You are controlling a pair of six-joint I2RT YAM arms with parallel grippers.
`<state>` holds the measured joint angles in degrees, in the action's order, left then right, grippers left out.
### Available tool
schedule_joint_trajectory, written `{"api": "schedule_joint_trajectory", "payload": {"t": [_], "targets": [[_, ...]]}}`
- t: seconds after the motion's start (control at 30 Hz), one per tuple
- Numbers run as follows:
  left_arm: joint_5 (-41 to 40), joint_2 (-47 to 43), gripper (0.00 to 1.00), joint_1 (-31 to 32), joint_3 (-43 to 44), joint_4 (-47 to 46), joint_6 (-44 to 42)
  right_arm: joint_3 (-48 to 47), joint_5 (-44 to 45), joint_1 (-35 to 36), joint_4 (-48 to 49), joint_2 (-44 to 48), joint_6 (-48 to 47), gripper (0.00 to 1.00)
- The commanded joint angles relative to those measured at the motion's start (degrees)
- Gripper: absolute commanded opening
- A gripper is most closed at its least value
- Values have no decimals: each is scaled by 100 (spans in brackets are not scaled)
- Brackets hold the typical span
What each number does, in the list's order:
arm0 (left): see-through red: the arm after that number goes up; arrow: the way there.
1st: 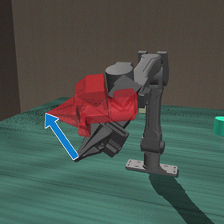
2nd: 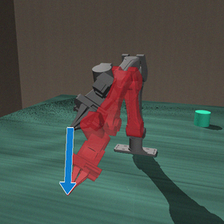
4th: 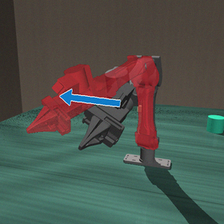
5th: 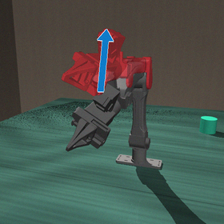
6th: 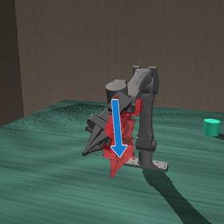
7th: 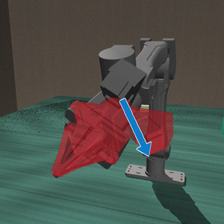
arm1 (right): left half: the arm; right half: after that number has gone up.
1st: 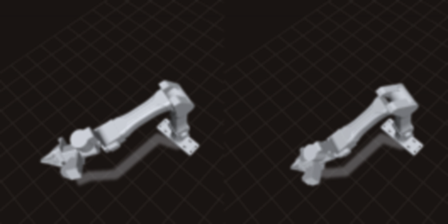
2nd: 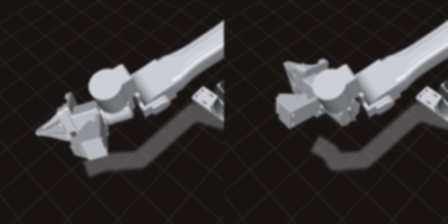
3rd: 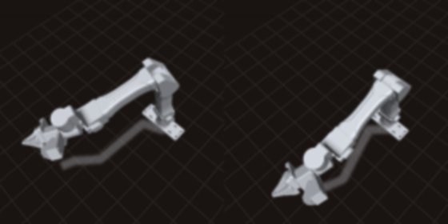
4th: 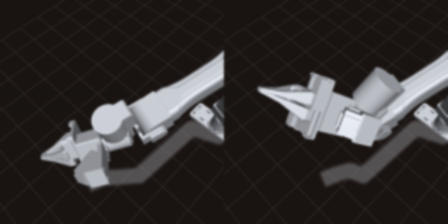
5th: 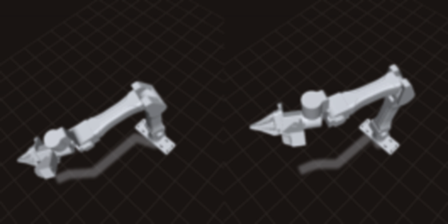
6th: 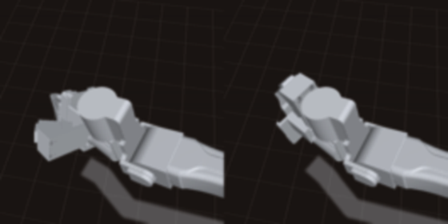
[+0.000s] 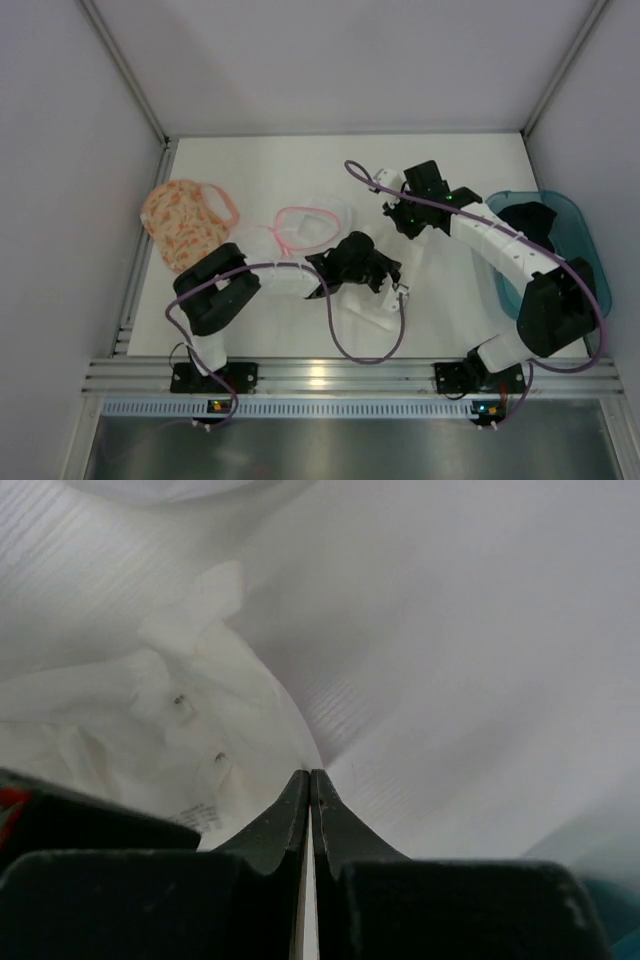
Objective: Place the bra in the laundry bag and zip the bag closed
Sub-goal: Adjust the bra at the center of the board.
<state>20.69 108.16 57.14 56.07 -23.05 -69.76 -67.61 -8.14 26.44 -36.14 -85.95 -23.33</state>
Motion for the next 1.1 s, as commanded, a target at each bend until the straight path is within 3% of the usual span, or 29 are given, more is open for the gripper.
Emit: {"api": "schedule_joint_trajectory", "payload": {"t": [0.0,0.27,0.4,0.43,0.57,0.67,0.77,0.93,1.07], "targets": [[357,-1374,10,218,0,246,5,-208,391,-42,370,255,-31,0],[621,-3809,18,324,-491,2795,884,-16,647,28,546,386,4,0],[174,-5030,21,324,-922,3806,2086,283,988,239,687,799,13,0],[-341,-5311,21,315,-940,3886,2376,354,1051,361,748,878,30,0],[-1408,-5569,18,70,-739,4325,4209,880,1691,810,1038,1273,4,0],[-1917,-5639,20,-492,-563,4528,5440,1336,2401,1293,1380,1519,-75,0],[-1780,-5613,20,-1283,-361,4800,6383,1707,2949,1759,1679,1556,-154,0],[-1594,-5832,22,-2372,-474,4853,7466,1560,2925,1962,1453,1511,153,0],[-1682,-5841,22,-2691,-641,4871,7626,1102,2687,2076,811,1406,496,0]]}}
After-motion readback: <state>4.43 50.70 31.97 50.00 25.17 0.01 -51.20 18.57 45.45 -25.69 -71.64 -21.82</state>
